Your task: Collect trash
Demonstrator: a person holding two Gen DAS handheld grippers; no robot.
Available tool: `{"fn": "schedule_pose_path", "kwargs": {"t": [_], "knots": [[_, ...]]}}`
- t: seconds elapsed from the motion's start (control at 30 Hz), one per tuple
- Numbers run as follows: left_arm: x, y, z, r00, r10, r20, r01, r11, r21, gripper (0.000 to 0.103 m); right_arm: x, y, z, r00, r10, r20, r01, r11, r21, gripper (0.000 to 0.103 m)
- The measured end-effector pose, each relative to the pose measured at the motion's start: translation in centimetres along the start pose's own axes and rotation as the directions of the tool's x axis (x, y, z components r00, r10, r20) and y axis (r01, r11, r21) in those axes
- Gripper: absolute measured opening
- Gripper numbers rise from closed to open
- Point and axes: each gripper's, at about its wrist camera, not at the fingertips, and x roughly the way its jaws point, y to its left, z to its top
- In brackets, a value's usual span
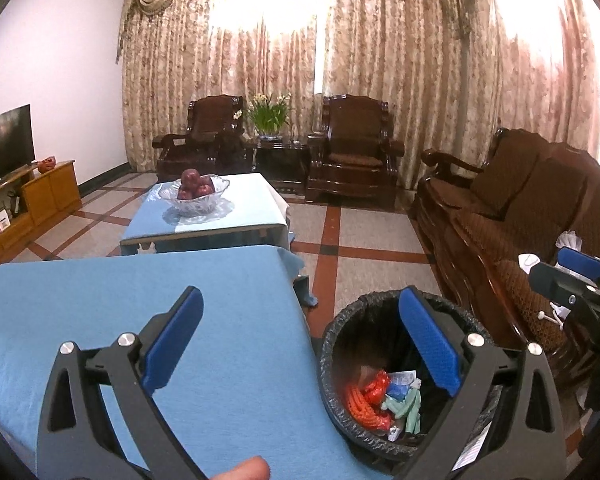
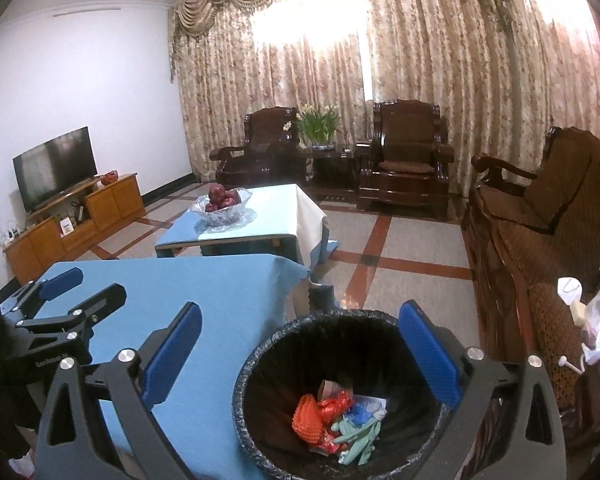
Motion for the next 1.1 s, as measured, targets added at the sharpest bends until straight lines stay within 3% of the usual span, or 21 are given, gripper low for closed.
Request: {"fn": "schedule_pose_path", "kwargs": {"t": [1.1], "knots": [[-1.9,0.7,0.3,0.999,0.02,0.033,-0.02,1.0,0.008,0.096,-0.6,1.2,0.2,1.0,0.015,0.016,-0.015,1.0,-0.016,0.097]]}}
